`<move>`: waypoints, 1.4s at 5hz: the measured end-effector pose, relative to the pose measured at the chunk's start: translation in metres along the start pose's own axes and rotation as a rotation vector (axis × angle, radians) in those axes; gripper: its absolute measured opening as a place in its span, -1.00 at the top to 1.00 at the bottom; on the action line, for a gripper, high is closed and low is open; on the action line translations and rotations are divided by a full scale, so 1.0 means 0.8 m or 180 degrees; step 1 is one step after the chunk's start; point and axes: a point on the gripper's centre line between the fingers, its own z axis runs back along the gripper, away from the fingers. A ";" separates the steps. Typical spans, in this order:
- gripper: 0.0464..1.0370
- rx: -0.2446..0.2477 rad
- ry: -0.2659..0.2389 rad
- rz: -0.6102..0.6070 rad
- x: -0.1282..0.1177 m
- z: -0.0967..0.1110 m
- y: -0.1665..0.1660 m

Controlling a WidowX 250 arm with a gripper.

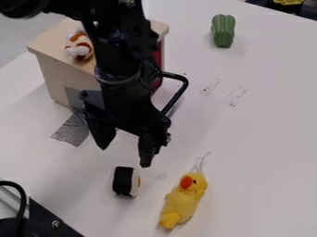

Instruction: Open the drawer

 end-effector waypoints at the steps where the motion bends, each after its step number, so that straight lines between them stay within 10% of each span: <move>1: -0.93 0.0008 0.0078 0.0005 -0.005 -0.005 0.001; 7: -0.92 0.0053 -0.0150 -0.0499 0.137 -0.060 -0.019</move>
